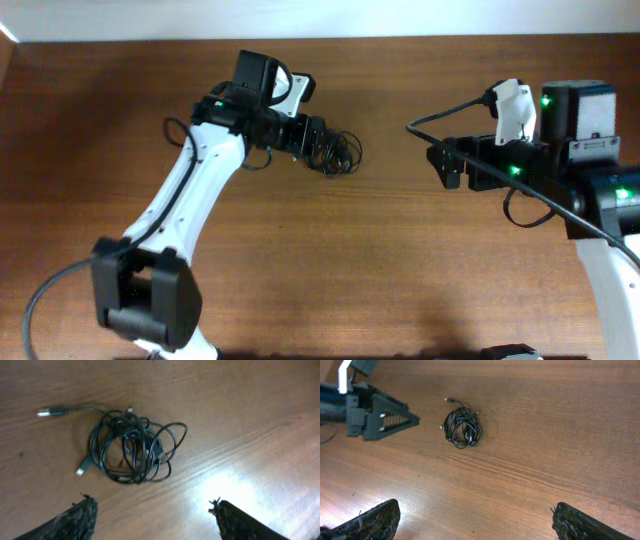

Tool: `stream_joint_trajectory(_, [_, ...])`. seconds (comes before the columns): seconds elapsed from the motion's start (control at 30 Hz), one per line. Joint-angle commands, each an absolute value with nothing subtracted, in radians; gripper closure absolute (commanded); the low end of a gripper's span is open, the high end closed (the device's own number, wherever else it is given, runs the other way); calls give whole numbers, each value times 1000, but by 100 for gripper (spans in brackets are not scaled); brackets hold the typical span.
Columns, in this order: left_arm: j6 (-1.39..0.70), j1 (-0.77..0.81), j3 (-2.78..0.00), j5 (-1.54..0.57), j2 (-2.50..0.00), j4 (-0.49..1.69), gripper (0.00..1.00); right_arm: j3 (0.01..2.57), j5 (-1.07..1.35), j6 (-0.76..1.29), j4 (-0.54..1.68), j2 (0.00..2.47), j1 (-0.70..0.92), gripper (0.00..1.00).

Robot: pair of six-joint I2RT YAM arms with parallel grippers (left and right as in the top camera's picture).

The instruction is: Untangle cables

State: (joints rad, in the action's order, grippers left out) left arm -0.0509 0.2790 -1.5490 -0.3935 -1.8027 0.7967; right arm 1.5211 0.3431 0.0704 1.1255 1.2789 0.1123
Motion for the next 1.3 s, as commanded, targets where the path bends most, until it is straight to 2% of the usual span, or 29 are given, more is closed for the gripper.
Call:
stream_joint_trajectory(0.0, [-75,286,-1567,-430,-1890,715,28,1539,359,59,1129,1313,117,1])
stream_joint_trajectory(0.03, [-88,305,-1567,-429,-1934,669,34,1539,359,59,1142,1337,117,1])
stream_joint_trajectory(0.1, [-129,318,-1567,-419,-1985,636,41,1539,359,59,1158,1350,117,1])
stream_joint_trajectory(0.2, [-171,321,-1567,-423,-2063,602,46,1539,358,59,1167,1355,117,1])
stream_joint_trajectory(0.27, [-171,342,-1567,-422,-2104,571,60,1539,358,59,1167,1355,117,1])
stream_joint_trajectory(0.3, [-171,351,-1567,-422,-2117,565,64,1539,358,59,1166,1355,117,1])
stream_joint_trajectory(0.33, [-171,361,-1567,-422,-2141,560,72,1539,355,59,1167,1355,117,1])
stream_joint_trajectory(0.37, [-171,366,-1567,-422,-2148,568,100,1539,355,59,1167,1355,117,1])
stream_joint_trajectory(0.5, [-171,334,-1584,-493,-2009,600,100,1539,356,59,1165,1355,117,1])
stream_joint_trajectory(0.53, [-171,306,-1596,-583,-1908,632,100,1539,356,60,1163,1355,117,1])
stream_joint_trajectory(0.67, [-214,227,-1596,-768,-1736,801,100,1539,390,218,1160,1391,118,1])
stream_joint_trajectory(0.77, [-243,197,-1596,-950,-1739,825,100,1539,562,227,1117,1468,119,11])
stream_joint_trajectory(0.9, [-243,197,-1596,-1107,-1739,825,100,1539,625,257,1020,1587,191,25])
stream_joint_trajectory(1.13, [-277,197,-1596,-1254,-1739,824,100,1539,590,357,802,1697,250,29])
stream_joint_trajectory(1.27, [-280,196,-1596,-1262,-1739,823,100,1539,534,361,801,1708,251,30])
